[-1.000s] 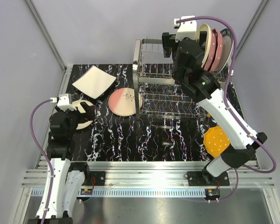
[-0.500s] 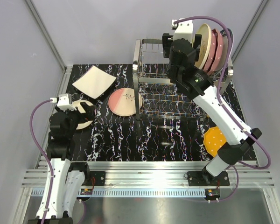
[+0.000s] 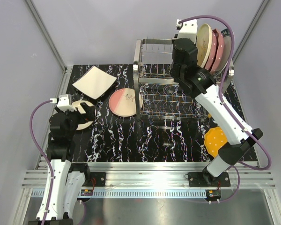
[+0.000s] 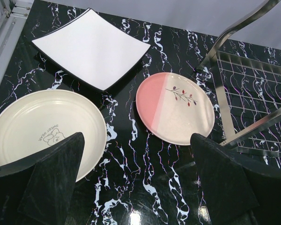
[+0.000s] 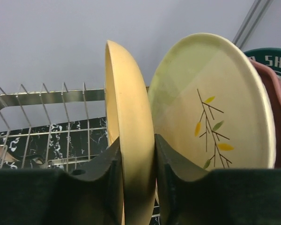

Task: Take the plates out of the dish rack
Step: Grab a plate with the right arm

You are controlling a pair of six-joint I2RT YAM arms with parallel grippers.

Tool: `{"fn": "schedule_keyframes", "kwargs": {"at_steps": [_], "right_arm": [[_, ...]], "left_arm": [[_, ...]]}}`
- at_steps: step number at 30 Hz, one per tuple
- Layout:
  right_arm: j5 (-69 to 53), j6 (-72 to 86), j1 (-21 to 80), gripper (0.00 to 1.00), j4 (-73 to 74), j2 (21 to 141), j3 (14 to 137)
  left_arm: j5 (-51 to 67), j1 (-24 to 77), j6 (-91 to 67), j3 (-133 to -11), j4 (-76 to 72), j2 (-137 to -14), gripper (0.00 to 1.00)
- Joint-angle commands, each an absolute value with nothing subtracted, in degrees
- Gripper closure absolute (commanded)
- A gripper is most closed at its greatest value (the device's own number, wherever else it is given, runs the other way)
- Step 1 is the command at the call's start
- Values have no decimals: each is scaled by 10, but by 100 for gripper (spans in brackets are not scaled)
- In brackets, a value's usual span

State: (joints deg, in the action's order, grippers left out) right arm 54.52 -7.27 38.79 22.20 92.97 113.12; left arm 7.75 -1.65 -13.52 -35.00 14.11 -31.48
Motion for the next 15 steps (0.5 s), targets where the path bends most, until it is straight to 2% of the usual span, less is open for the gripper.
{"fn": "schedule_keyframes", "kwargs": {"at_steps": [1, 4, 7, 15], "right_arm": [[547, -74, 388, 68, 196, 939, 1146], [553, -78, 388, 88, 199, 944, 1171], [562, -90, 388, 100, 193, 949, 1187], [568, -143, 391, 100, 143, 962, 1259]], "left_arm": [[78, -14, -133, -350, 120, -308, 1], [78, -15, -133, -350, 120, -308, 1], [78, -14, -133, -350, 120, -308, 1], [78, -14, -133, -350, 120, -308, 1]]}}
